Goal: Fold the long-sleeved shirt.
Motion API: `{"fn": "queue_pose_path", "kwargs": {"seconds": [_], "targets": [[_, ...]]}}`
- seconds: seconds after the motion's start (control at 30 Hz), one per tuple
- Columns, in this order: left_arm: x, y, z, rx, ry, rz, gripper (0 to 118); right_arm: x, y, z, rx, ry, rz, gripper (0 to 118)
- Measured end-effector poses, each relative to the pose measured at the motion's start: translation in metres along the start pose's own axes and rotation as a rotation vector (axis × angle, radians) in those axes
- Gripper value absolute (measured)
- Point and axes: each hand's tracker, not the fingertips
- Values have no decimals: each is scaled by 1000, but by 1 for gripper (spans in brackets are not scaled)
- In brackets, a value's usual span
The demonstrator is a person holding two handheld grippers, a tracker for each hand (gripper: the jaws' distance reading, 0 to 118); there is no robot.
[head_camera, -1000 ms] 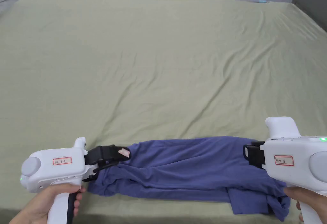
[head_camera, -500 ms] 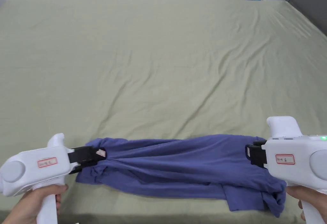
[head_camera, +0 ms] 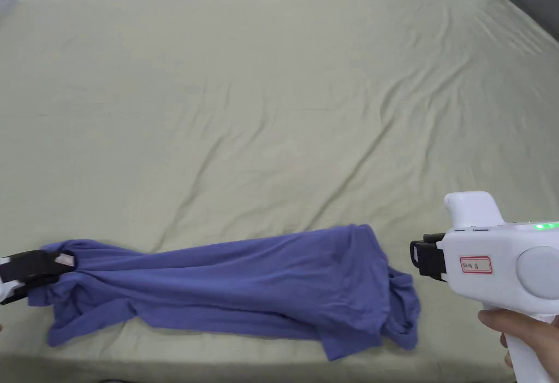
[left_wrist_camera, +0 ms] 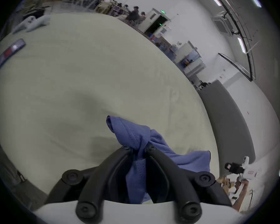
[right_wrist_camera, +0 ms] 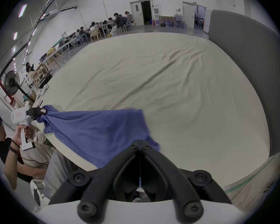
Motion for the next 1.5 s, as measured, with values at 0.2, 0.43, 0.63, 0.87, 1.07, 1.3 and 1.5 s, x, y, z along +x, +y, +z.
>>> {"fn": "queue_pose_path", "kwargs": {"seconds": [0.2,0.43,0.63,0.87,1.07,1.3,1.5], "targets": [[27,-5,13,0,-78,-27,9,0,0,-6,-2,11,-9,3],[154,-29,1,-42,-307,-116,9,-2,2,-7,-1,8,-9,3],[268,-75,-55,-181,-331,-223,9,5,-3,3,10,-8,-22,3],[341,-145,-148,-370,-272,-338,9,25,-15,18,25,-34,-73,3],[345,-156,-157,-467,-490,-119,118,42,-21,27,33,-60,-115,3],[313,-115,-82,-282,-499,-131,70,37,-16,13,22,-64,-105,3],[275,-120,-60,-193,-112,-420,0,19,-6,0,12,-85,-74,3]]}}
